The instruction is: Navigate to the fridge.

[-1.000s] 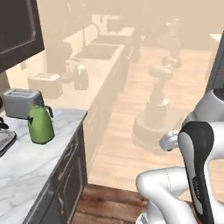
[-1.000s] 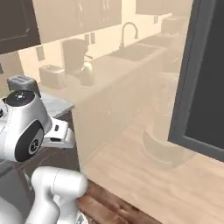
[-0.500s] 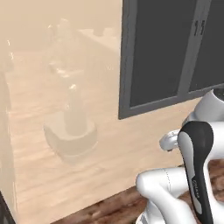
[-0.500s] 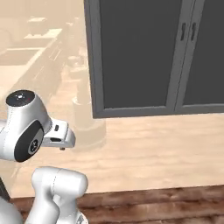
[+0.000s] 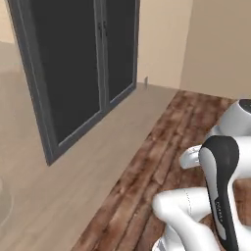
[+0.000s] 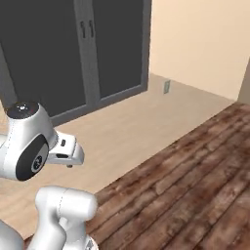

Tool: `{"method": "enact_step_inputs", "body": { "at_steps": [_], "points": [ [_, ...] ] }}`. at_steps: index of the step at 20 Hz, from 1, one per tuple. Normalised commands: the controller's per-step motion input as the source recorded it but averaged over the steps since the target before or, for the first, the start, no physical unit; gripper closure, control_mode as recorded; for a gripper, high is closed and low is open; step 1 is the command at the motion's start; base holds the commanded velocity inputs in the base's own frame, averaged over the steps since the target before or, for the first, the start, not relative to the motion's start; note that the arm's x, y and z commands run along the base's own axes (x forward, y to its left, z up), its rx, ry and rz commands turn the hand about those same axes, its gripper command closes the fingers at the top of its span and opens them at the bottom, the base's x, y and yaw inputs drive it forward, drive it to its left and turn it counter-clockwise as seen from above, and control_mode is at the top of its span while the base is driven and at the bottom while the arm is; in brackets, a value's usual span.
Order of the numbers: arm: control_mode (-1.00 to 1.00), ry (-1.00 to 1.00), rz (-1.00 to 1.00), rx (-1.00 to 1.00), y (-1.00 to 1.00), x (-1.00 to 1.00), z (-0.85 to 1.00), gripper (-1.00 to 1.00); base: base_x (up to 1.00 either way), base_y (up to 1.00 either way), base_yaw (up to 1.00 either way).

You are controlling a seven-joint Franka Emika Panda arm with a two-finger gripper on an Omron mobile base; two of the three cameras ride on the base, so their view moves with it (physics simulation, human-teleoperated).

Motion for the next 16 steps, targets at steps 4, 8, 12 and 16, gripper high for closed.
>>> {"method": "enact_step_inputs", "body": {
  "at_steps": [4, 8, 12, 16],
  "points": [
    [1.0, 0.0, 0.0, 0.0, 0.0, 0.0, 0.0, -1.0, 0.0, 0.0, -1.0],
    [1.0, 0.0, 0.0, 0.0, 0.0, 0.0, 0.0, -1.0, 0.0, 0.0, -1.0],
    [1.0, 0.0, 0.0, 0.0, 0.0, 0.0, 0.0, -1.0, 0.0, 0.0, -1.0],
    [1.0, 0.0, 0.0, 0.0, 0.0, 0.0, 0.0, -1.0, 0.0, 0.0, -1.0]
  ]
}}
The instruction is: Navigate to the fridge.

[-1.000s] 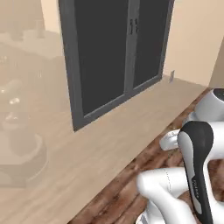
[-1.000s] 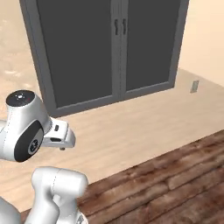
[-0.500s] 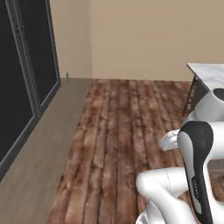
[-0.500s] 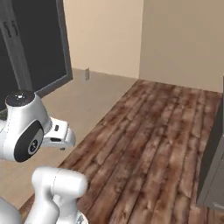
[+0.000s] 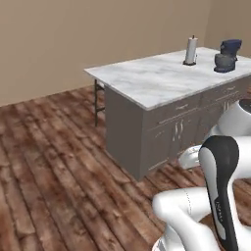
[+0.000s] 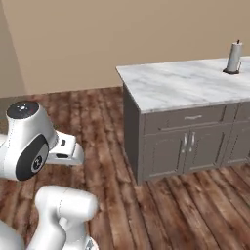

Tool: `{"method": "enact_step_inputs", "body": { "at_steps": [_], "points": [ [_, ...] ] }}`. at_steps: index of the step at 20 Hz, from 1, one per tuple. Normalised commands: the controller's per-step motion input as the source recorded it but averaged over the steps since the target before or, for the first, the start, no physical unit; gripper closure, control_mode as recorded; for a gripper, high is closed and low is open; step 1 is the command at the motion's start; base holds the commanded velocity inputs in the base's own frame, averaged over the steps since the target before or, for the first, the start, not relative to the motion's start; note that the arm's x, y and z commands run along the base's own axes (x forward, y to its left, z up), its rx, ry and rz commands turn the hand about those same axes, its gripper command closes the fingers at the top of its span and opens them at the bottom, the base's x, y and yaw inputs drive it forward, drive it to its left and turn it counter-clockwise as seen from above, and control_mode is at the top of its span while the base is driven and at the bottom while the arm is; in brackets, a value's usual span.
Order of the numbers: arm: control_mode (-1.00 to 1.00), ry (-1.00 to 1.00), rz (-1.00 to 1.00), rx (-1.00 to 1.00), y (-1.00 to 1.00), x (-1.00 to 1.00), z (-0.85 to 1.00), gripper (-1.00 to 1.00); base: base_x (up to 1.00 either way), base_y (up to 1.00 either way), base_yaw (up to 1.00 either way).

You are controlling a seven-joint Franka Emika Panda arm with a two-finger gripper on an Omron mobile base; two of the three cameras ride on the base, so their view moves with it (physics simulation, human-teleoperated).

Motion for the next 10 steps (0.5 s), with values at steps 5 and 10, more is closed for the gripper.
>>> {"method": "enact_step_inputs", "body": {
  "at_steps": [5, 10],
  "points": [
    [1.0, 0.0, 0.0, 0.0, 0.0, 0.0, 0.0, -1.0, 0.0, -0.71, -0.81],
    [1.0, 0.0, 0.0, 0.0, 0.0, 0.0, 0.0, -1.0, 0.04, -0.5, -0.85]
  ]
}}
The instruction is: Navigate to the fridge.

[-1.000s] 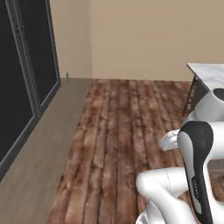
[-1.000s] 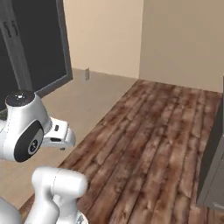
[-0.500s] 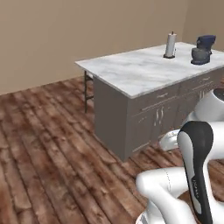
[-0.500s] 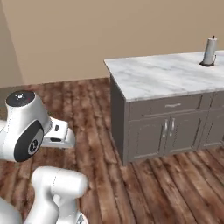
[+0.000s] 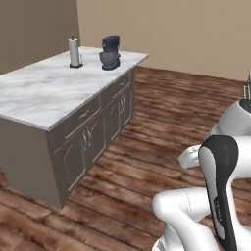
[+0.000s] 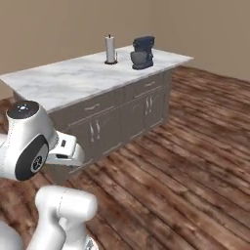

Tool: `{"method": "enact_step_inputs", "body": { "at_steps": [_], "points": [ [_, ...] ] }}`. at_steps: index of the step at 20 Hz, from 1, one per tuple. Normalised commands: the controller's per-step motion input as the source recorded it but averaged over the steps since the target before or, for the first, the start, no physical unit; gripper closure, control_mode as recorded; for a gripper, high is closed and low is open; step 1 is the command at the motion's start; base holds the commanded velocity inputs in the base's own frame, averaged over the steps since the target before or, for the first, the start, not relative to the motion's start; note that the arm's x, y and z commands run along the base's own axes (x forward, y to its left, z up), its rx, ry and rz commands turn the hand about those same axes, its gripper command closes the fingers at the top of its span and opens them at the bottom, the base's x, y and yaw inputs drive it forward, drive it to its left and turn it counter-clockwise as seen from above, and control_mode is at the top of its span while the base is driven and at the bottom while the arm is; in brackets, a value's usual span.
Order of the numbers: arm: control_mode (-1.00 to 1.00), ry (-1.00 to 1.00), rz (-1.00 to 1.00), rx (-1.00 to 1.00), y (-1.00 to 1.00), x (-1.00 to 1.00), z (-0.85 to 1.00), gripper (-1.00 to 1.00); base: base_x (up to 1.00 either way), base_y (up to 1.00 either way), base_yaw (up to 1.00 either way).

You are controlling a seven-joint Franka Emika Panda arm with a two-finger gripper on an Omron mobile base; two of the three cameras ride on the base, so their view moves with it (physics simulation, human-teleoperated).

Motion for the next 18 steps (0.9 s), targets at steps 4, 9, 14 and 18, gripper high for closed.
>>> {"method": "enact_step_inputs", "body": {
  "at_steps": [4, 9, 14, 18],
  "points": [
    [1.0, 0.0, 0.0, 0.0, 0.0, 0.0, 0.0, -1.0, 0.33, -0.03, -0.81],
    [1.0, 0.0, 0.0, 0.0, 0.0, 0.0, 0.0, -1.0, 0.48, 0.13, -0.79],
    [1.0, 0.0, 0.0, 0.0, 0.0, 0.0, 0.0, -1.0, 0.97, 0.83, -0.56],
    [1.0, 0.0, 0.0, 0.0, 0.0, 0.0, 0.0, -1.0, 1.0, 0.97, -0.36]
  ]
}}
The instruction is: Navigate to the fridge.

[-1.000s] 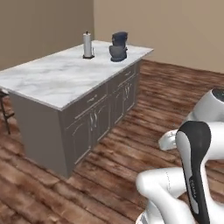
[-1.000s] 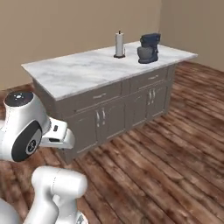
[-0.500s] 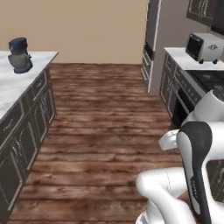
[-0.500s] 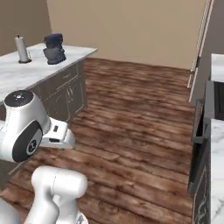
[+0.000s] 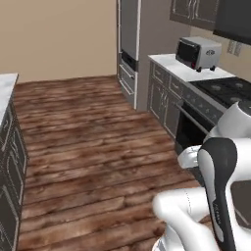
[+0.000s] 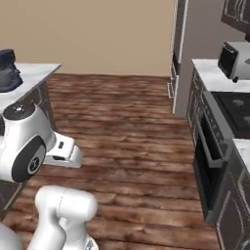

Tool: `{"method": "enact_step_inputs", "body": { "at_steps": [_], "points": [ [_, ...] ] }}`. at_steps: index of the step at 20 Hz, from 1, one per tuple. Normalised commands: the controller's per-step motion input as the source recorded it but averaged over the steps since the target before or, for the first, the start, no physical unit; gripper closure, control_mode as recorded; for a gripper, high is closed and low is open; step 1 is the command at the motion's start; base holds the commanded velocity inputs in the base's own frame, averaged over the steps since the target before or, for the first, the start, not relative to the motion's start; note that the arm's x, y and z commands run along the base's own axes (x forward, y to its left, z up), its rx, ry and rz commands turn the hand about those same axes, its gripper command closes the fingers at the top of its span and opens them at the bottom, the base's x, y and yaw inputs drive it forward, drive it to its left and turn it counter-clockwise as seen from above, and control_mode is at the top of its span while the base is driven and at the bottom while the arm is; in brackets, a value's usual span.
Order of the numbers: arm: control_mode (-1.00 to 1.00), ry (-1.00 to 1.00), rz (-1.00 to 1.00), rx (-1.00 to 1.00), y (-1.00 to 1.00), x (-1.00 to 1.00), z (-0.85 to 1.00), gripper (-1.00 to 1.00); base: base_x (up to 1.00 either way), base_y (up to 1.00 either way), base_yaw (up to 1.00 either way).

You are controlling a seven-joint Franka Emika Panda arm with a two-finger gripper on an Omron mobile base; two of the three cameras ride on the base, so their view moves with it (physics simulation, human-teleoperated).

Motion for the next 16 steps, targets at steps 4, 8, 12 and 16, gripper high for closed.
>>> {"method": "enact_step_inputs", "body": {
  "at_steps": [4, 8, 12, 16],
  "points": [
    [1.0, 0.0, 0.0, 0.0, 0.0, 0.0, 0.0, -1.0, 1.0, 0.48, -0.12],
    [1.0, 0.0, 0.0, 0.0, 0.0, 0.0, 0.0, -1.0, 1.0, -0.06, -0.01],
    [1.0, 0.0, 0.0, 0.0, 0.0, 0.0, 0.0, -1.0, 1.0, -0.64, 0.0],
    [1.0, 0.0, 0.0, 0.0, 0.0, 0.0, 0.0, -1.0, 1.0, -0.97, 0.04]
  ]
}}
